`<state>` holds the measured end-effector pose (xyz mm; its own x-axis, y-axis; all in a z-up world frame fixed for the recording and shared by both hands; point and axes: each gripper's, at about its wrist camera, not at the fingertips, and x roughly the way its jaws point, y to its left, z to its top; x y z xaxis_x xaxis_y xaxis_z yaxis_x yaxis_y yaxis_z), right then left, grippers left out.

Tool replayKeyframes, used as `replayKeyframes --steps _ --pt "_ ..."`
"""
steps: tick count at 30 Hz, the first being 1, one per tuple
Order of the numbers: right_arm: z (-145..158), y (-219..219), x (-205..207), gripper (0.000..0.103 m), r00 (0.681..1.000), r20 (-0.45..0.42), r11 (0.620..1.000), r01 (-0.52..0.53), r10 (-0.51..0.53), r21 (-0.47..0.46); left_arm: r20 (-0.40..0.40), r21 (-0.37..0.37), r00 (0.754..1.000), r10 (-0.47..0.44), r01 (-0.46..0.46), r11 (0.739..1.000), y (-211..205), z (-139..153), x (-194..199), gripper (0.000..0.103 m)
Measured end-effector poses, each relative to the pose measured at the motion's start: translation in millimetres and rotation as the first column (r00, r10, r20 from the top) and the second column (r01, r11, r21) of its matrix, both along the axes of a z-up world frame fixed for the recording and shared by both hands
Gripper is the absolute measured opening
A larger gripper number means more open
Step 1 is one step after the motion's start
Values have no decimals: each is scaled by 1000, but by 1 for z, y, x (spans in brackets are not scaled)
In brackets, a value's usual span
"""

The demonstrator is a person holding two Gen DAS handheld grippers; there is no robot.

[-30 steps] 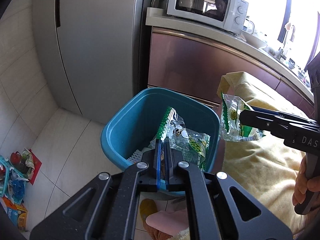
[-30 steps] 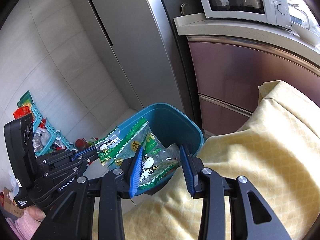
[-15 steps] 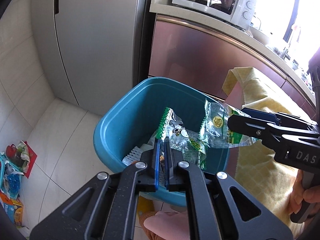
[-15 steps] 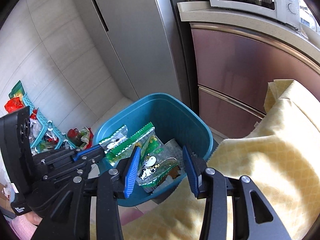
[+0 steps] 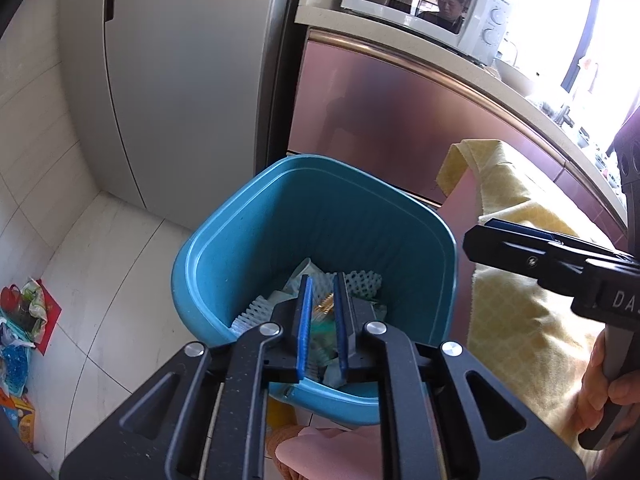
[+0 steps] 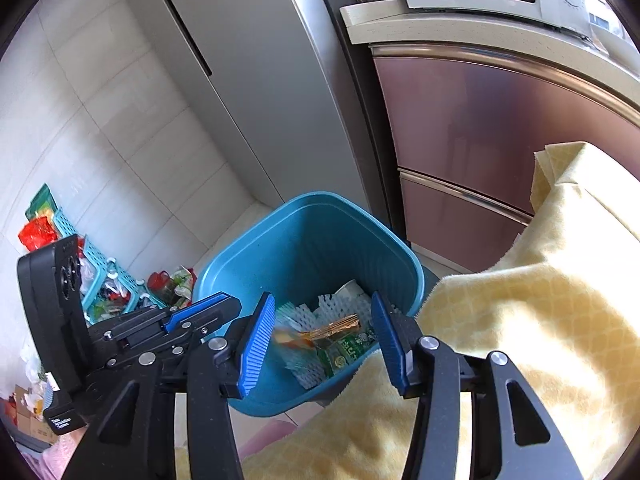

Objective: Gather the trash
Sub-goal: 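Open the left tool over the bin while the right tool releases the Snoopy packet, then move both open tools back over the table toward the orange peel and foil wrapper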

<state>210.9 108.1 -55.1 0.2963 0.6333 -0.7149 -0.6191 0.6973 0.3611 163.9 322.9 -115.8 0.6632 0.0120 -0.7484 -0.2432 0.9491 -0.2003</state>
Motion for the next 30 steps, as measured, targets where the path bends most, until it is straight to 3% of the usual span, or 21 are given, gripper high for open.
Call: replayKeyframes --steps 3,14,22,30 --pt "5 -13 -3 49 1000 7 1000 3 -3 23 21 5 1000 -21 21 1000 -5 6 -4 18" --pt "39 -97 -30 55 995 65 989 65 -74 131 147 24 980 -134 132 991 -50 52 -29 21" --pt "47 -187 -58 55 971 95 966 204 -221 160 212 54 925 -315 311 949 -122 80 -38 26" --pt "35 -279 -84 55 913 83 910 382 -398 162 215 98 859 -464 453 886 -208 90 -40 30"
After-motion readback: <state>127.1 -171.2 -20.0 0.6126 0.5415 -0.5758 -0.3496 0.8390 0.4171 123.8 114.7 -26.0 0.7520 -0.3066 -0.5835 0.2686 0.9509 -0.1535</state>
